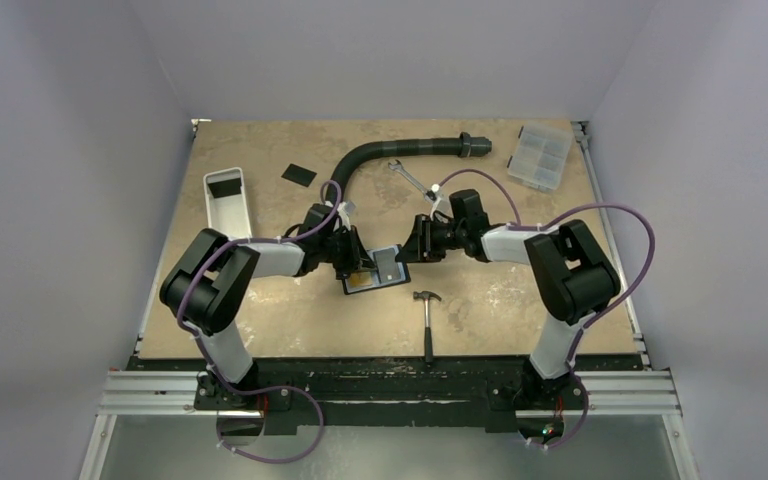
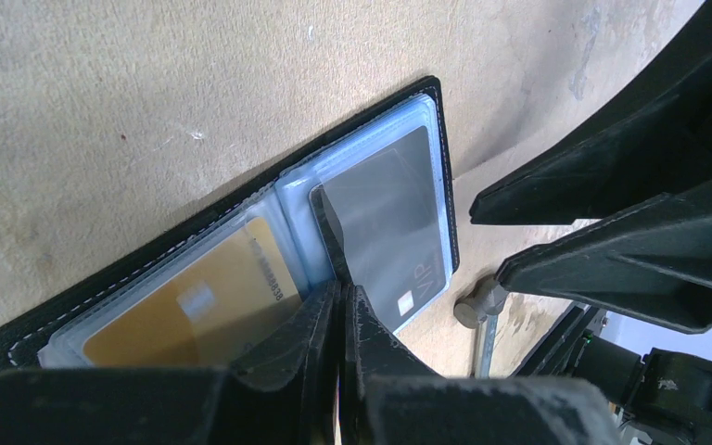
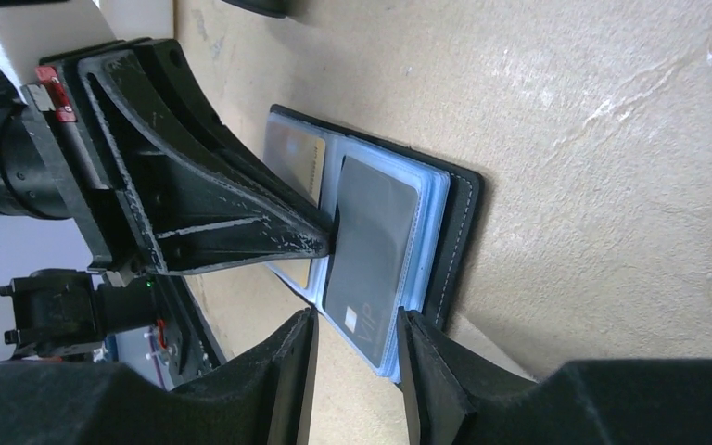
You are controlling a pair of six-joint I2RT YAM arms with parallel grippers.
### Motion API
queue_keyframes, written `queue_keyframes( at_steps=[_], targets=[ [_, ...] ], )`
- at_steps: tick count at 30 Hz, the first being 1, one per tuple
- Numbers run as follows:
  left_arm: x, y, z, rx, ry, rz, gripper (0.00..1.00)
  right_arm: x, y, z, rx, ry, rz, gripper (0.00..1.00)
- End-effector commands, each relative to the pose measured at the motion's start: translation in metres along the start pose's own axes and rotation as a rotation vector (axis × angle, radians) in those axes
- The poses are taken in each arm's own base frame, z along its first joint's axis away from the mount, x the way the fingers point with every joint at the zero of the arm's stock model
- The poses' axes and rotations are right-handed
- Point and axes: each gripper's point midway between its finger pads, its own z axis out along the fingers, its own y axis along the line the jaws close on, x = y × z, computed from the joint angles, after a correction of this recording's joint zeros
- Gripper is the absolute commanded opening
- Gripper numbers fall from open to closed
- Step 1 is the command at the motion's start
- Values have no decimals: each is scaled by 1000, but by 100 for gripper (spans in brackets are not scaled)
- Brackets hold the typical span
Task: Put the credit cards into the card holder
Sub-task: Turn over the card slot in the card holder.
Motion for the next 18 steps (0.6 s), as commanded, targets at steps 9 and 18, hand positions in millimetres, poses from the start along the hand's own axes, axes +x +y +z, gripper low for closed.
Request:
queue_keyframes(
  at_steps=[9, 18],
  targets=[
    [38, 54, 10, -169, 81, -12, 1, 10, -2, 11, -24, 35, -18, 43],
    [39, 54, 9, -165, 77, -13, 1, 12, 6, 14, -51, 44, -18, 41]
  ],
)
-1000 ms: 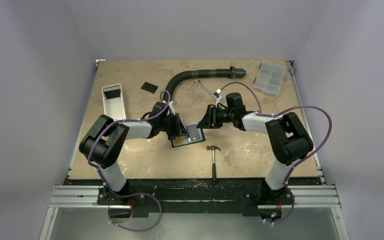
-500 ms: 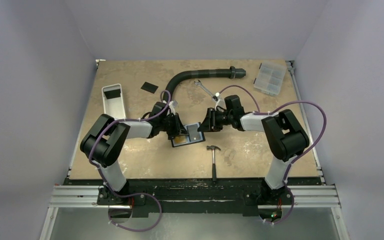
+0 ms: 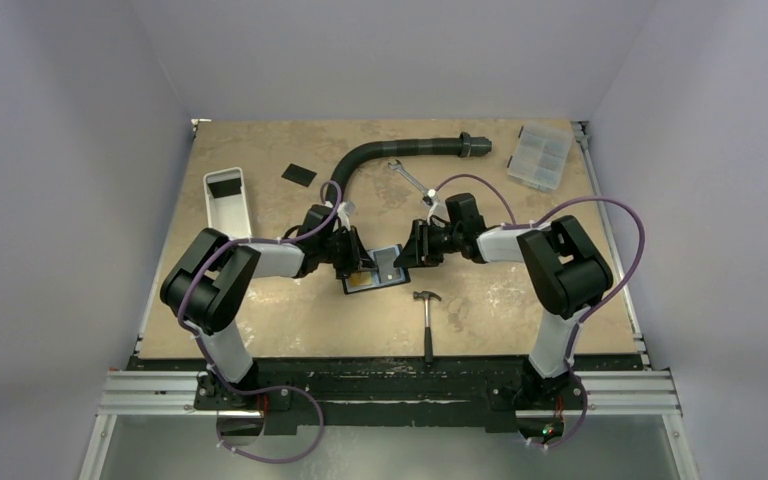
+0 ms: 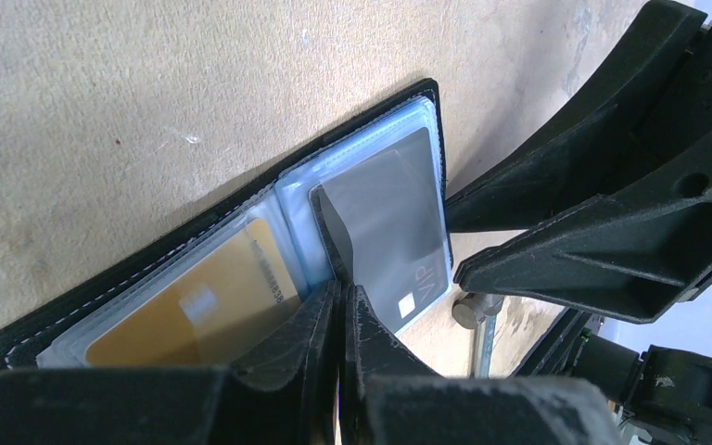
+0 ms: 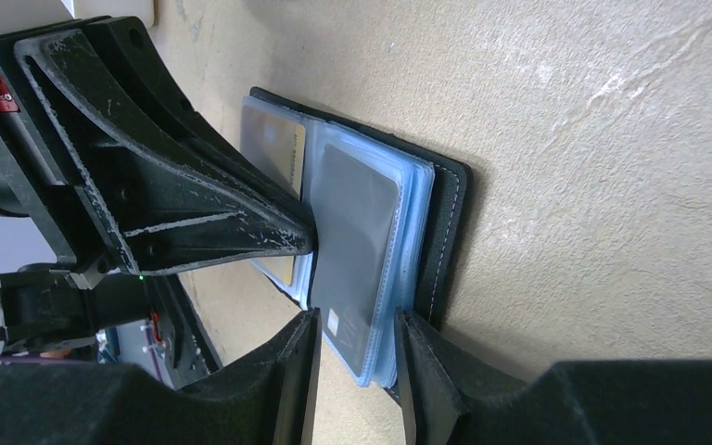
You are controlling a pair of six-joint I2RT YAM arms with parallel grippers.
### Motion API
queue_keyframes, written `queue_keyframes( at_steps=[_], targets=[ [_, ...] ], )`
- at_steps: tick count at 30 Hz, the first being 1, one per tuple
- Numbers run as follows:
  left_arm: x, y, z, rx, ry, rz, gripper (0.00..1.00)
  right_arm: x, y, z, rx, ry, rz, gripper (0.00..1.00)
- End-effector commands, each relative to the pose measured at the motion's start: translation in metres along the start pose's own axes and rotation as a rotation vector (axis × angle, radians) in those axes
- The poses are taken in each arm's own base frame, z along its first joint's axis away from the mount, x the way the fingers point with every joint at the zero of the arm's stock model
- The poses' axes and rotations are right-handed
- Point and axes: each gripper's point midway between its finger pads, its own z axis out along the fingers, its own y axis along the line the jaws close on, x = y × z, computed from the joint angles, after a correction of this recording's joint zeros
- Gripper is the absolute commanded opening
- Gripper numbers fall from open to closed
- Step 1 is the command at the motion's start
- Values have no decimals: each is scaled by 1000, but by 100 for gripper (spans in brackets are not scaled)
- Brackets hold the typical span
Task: Put the credit cards into the card holder
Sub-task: Turn over the card slot in the card holder.
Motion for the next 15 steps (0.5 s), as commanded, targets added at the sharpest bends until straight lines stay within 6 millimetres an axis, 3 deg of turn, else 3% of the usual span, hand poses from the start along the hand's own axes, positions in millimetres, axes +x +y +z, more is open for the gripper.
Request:
queue_keyframes(
  at_steps=[1, 10, 15],
  targets=[
    [39, 54, 6, -183, 84, -17, 1, -3, 15, 1, -47, -9, -42, 41],
    [40, 54, 6, -179, 87, -17, 1, -8, 12, -15, 57, -45, -91, 44],
    [39, 53, 5, -175, 84, -15, 1, -4, 15, -15, 33, -34, -88, 44]
  ],
)
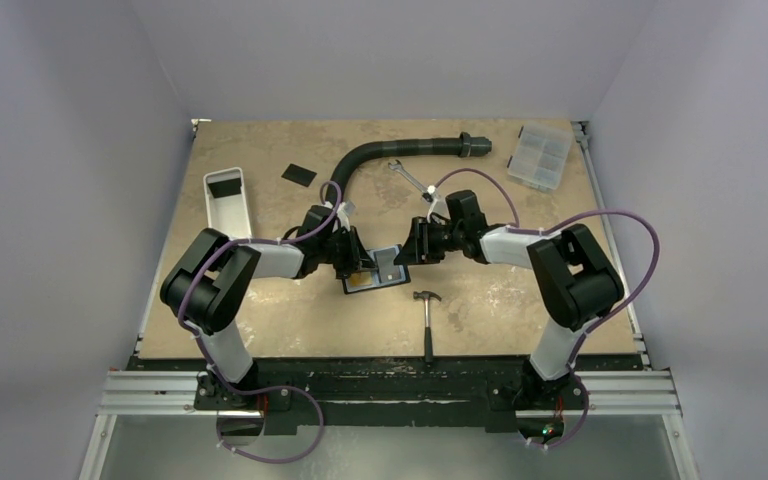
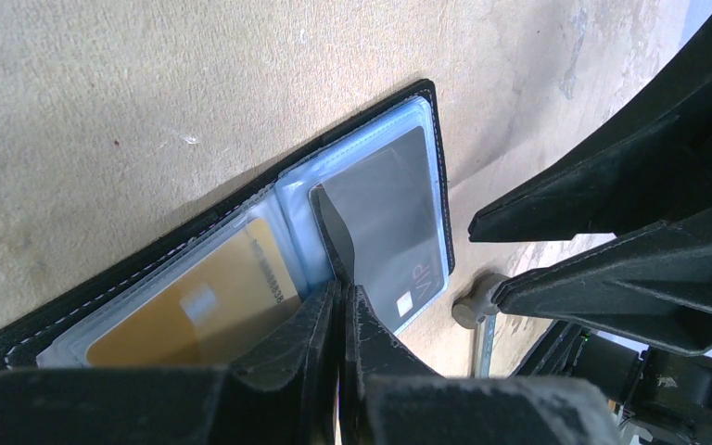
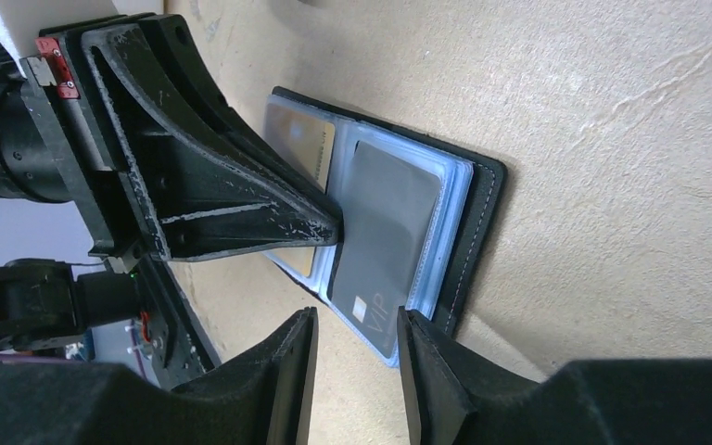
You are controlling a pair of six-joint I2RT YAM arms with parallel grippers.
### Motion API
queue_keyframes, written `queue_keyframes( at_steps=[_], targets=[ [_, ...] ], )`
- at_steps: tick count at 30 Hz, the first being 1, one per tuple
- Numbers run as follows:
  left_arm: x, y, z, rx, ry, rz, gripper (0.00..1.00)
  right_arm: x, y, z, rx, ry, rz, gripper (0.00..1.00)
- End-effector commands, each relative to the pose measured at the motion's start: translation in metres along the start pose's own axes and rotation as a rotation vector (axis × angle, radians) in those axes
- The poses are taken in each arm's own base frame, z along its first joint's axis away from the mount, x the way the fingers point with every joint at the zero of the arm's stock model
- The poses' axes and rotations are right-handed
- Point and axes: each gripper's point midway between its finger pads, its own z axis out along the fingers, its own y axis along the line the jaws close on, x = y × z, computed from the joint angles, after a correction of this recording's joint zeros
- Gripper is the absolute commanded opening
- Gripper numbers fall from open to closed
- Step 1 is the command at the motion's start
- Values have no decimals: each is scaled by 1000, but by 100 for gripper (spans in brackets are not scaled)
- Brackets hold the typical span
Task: Put the credit cards into the card holder
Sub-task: Turn over the card slot in the card holder.
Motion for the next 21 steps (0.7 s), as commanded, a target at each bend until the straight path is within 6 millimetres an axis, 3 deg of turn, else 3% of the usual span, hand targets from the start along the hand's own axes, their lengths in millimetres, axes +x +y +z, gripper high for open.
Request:
queue_keyframes(
  at_steps=[1, 21],
  targets=[
    [39, 53, 5, -183, 88, -18, 1, 3, 4, -2, -11, 1, -28, 44],
    [39, 51, 4, -178, 87, -19, 1, 11, 5, 13, -60, 32, -4, 38]
  ],
)
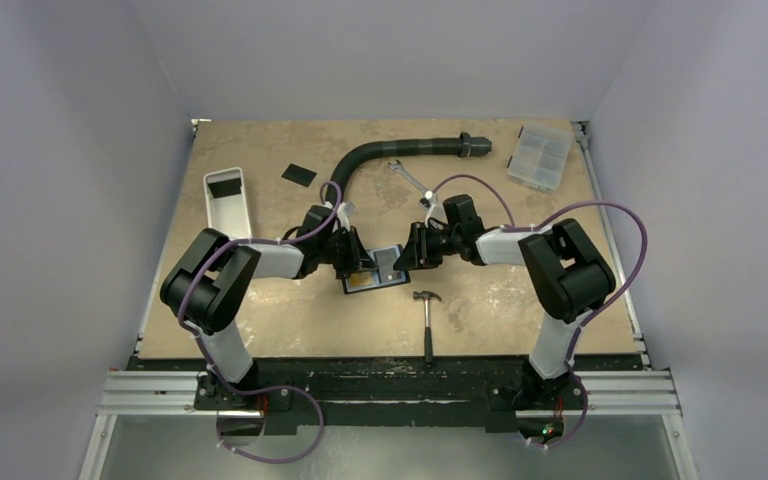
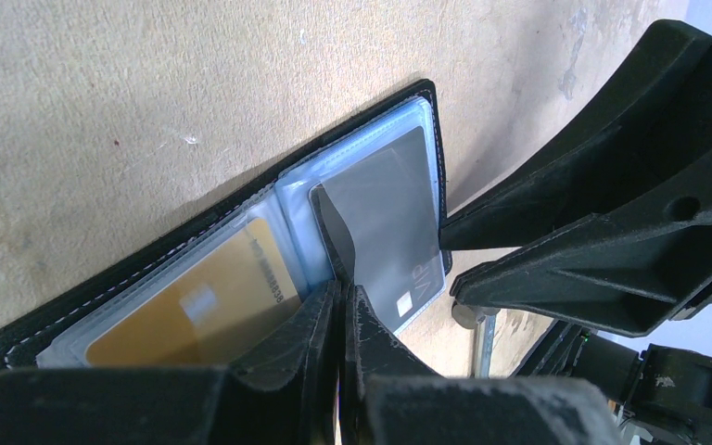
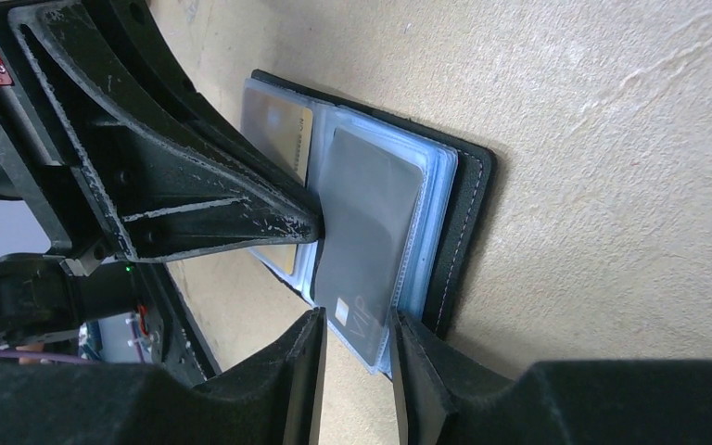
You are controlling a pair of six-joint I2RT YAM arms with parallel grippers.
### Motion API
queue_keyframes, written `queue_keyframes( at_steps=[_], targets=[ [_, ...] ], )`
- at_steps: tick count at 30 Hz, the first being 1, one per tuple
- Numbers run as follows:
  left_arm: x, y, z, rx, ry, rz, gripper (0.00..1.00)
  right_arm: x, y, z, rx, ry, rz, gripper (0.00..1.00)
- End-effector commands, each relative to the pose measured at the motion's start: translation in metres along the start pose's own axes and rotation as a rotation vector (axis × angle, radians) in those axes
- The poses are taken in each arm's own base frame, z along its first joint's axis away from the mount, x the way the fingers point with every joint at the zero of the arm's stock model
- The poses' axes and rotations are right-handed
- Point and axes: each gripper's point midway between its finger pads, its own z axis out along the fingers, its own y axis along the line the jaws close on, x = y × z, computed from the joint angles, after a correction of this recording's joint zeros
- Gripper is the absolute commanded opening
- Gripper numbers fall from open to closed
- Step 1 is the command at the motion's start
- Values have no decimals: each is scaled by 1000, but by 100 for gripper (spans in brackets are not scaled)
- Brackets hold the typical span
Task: Put the credit cards into the card holder
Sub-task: Turn over the card slot in the card holder.
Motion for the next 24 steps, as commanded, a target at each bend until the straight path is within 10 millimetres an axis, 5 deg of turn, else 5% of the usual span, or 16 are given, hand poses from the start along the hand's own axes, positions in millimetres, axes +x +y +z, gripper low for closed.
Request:
queue_keyframes(
  at_steps=[1, 24],
  targets=[
    [39, 52, 4, -180, 89, -19, 1, -2, 13, 1, -42, -7, -28, 38],
    [37, 43, 0, -150, 86, -6, 2, -3, 71, -6, -289, -48, 76, 39]
  ],
)
